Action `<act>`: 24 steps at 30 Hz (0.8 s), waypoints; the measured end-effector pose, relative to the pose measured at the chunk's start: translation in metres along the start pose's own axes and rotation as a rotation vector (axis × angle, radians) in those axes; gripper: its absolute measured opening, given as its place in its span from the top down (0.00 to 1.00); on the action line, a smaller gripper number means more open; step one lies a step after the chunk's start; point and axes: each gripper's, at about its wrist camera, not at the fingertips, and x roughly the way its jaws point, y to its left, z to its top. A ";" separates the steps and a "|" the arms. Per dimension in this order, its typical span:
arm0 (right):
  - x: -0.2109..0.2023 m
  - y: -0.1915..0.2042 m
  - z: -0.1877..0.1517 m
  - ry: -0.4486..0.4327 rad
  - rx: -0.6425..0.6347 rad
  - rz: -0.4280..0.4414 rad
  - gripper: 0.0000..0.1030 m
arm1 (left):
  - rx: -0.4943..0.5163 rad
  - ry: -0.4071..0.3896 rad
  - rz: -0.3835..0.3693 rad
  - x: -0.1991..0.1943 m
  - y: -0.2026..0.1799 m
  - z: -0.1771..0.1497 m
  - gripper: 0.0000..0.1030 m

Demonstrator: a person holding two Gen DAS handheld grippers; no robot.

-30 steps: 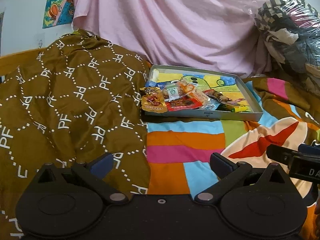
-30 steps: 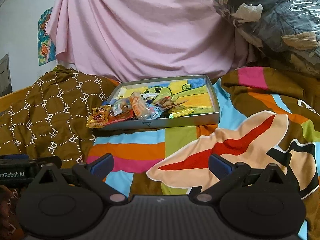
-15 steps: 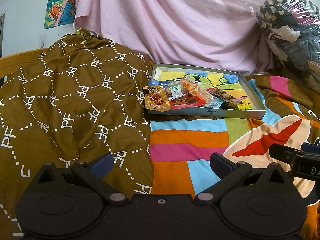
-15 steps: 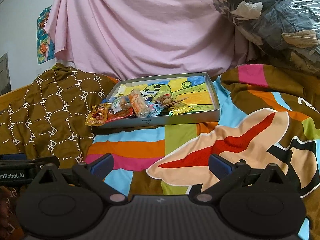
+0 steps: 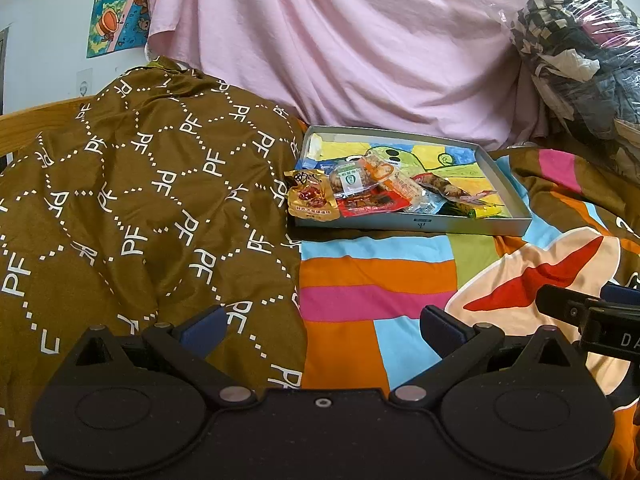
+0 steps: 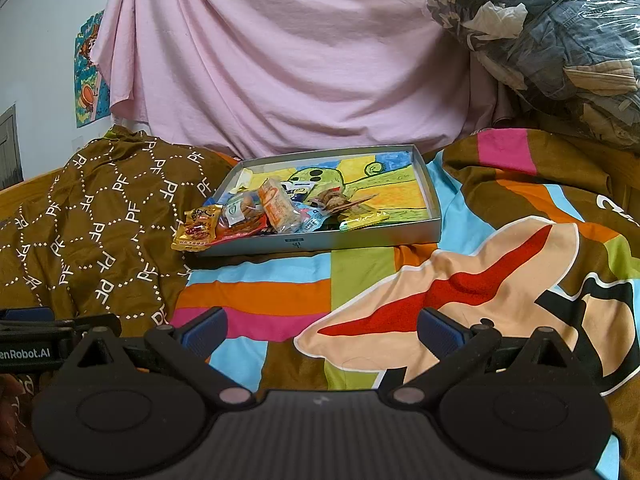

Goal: Organize snacks

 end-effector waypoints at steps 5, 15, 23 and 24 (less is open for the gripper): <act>0.000 0.000 0.000 0.001 0.000 0.000 0.00 | 0.002 0.000 0.000 0.001 0.000 0.000 0.01; 0.002 0.002 -0.002 0.012 -0.001 0.007 0.00 | 0.004 0.002 -0.003 0.001 -0.001 -0.001 0.01; 0.002 0.002 -0.003 0.018 0.000 0.008 0.00 | 0.011 0.005 -0.006 0.001 -0.001 -0.002 0.01; 0.002 0.003 -0.003 0.019 0.000 0.008 0.00 | 0.011 0.005 -0.006 0.001 -0.002 -0.002 0.01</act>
